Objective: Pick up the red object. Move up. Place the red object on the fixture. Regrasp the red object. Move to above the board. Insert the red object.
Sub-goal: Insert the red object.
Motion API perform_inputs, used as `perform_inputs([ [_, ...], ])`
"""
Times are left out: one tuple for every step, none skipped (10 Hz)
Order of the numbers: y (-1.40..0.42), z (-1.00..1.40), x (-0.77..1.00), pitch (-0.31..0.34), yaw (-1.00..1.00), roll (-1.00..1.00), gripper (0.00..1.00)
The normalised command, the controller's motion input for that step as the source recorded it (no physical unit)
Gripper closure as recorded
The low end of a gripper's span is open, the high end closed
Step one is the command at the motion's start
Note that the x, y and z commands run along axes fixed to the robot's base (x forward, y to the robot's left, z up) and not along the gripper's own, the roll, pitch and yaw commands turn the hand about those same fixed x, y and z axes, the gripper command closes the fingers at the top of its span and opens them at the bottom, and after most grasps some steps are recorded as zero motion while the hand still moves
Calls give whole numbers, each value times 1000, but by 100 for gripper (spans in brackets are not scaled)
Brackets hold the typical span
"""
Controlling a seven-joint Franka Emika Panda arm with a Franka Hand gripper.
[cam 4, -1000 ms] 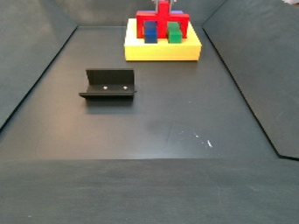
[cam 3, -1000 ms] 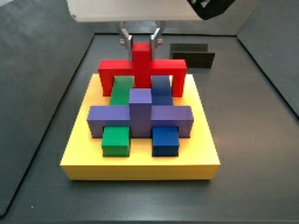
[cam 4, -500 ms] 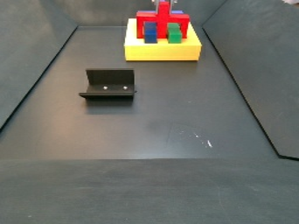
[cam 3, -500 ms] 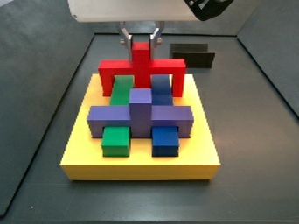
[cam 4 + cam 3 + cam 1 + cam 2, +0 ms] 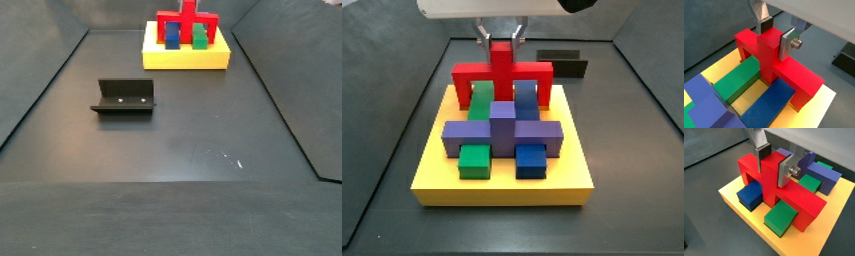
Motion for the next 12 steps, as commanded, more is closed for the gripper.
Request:
perform_inputs([
  [-89,-57,0,0,-31,404,100],
  [-71,-129,-14,0,0,350,100],
  [-29,-231,-51,-7,0,261,100],
  [0,-357,-149,-66,0,210,100],
  [0,-369,-166,-96,0,80,100],
  [0,-426,-103,-97,0,21,100],
  [0,-651,0,-106,-60,9,100],
  [0,-820,100,-79,-146,40,100],
  [0,-849,77,-91,-146,30,100],
  [0,-691,94,-76,-74,0,100],
  [0,-577,194,-33,0,-4,100],
  [0,-420,20,-29,3,0,100],
])
